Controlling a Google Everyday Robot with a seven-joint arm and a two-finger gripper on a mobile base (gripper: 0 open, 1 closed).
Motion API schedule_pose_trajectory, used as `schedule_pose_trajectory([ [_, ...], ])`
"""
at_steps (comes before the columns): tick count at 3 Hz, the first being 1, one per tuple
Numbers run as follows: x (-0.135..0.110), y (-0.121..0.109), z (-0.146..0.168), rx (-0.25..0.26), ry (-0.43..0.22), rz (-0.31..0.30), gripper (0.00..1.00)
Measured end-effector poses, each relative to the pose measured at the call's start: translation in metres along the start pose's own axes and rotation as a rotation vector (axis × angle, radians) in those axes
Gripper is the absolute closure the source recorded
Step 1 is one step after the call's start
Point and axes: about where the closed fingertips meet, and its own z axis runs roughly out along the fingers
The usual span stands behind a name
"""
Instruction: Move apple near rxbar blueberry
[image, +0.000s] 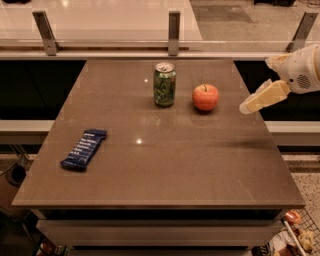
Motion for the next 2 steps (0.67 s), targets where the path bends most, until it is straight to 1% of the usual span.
schedule_pose_trajectory([
  [1,-0.004,0.007,0.028,-0.068,-0.065,0.018,0.0],
  [2,0.0,0.015,0.05,-0.129,-0.122,0.056,0.0],
])
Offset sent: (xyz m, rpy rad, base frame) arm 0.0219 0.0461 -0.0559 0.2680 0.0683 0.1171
